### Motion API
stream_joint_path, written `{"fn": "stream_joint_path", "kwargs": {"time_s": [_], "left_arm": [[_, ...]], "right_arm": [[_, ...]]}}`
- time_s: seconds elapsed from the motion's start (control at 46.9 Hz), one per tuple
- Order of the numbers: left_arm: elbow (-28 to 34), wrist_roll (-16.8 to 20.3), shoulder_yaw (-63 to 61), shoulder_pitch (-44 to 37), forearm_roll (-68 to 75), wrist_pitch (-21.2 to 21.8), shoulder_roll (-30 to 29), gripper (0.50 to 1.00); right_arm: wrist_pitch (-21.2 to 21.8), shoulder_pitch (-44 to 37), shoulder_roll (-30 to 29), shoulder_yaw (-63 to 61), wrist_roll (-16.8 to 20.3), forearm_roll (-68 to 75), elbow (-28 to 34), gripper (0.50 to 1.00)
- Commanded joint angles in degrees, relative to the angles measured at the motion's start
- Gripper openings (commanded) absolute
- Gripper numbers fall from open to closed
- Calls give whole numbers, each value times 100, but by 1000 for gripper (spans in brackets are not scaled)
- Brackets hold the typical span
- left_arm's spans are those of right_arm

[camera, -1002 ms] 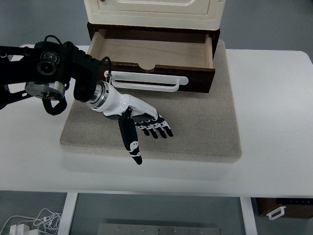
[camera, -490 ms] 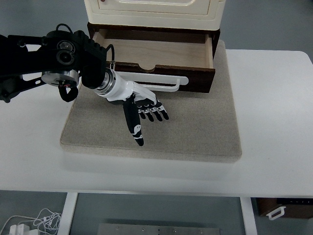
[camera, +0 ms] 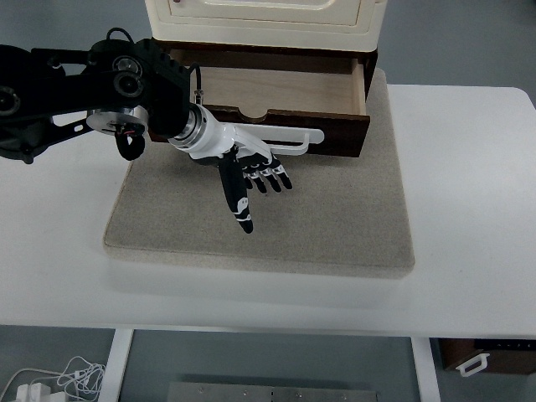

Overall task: Close drawer under combined cabinet
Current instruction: 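Push the drawer front with the left hand toward the cabinet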

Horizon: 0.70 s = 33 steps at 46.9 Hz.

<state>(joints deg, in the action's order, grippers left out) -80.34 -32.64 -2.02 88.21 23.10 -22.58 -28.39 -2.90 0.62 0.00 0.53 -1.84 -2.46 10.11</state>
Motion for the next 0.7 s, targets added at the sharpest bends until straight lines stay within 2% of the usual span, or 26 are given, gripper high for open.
{"fn": "stream_joint_path", "kwargs": {"time_s": [0.0, 0.682], "left_arm": [[44, 4, 8, 29, 89, 0, 0, 996], [738, 12, 34, 117, 238, 0, 88, 996]], "right_arm": [[0, 0, 0, 0, 0, 0, 8, 952], [0, 0, 0, 0, 0, 0, -1, 952]]}}
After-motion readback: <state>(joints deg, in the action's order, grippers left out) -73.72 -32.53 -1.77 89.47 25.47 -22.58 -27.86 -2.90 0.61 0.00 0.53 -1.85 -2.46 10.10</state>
